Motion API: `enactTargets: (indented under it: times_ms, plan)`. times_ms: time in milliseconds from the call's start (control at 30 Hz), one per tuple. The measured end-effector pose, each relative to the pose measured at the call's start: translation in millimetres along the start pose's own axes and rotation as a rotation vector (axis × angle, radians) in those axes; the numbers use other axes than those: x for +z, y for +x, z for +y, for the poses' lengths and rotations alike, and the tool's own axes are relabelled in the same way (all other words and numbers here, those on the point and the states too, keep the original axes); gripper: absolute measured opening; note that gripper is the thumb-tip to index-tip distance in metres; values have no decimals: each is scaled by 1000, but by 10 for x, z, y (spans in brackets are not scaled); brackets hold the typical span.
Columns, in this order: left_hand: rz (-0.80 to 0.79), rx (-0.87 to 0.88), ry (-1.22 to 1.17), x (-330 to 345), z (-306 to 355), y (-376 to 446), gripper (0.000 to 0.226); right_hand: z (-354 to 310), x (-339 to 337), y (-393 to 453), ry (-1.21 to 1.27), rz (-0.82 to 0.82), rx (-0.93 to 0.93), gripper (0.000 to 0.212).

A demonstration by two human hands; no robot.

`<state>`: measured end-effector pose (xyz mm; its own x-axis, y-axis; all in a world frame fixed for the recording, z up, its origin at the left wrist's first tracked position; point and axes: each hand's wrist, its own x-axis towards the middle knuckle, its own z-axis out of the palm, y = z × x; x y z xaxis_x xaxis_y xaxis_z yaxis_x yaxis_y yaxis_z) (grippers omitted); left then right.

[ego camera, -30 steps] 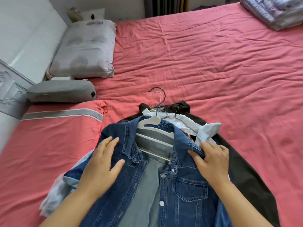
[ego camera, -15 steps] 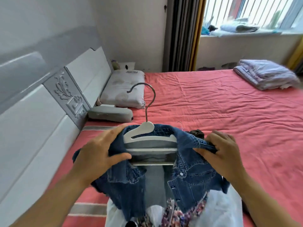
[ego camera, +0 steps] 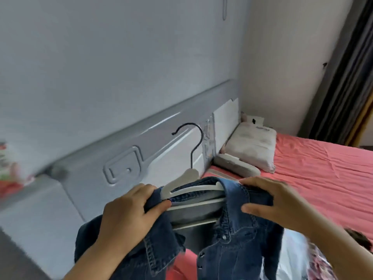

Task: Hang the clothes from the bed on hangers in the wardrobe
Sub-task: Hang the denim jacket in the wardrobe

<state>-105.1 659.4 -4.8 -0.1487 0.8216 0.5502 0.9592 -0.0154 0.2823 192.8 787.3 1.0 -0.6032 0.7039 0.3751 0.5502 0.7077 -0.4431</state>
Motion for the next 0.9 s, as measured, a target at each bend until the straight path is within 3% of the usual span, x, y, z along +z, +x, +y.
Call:
enactTargets:
  times_ms: [300, 433, 533, 733, 900]
  plan:
    - [200, -363, 232, -1194, -501, -1162, 41, -1311, 926, 843, 163, -202, -498, 39]
    - [284, -509, 312, -1730, -454, -1697, 43, -1968, 1180, 849, 219, -234, -723, 54]
    - [392, -643, 377, -2140, -340, -2062, 50, -2515, 1296, 826, 346, -250, -786, 70]
    - [506, -779, 521, -2908, 109, -2509, 62, -3691, 1472, 692, 572, -394, -957, 77]
    - [668, -903, 543, -3453, 367, -2805, 53, -4712, 1525, 261, 709, -555, -1098, 68]
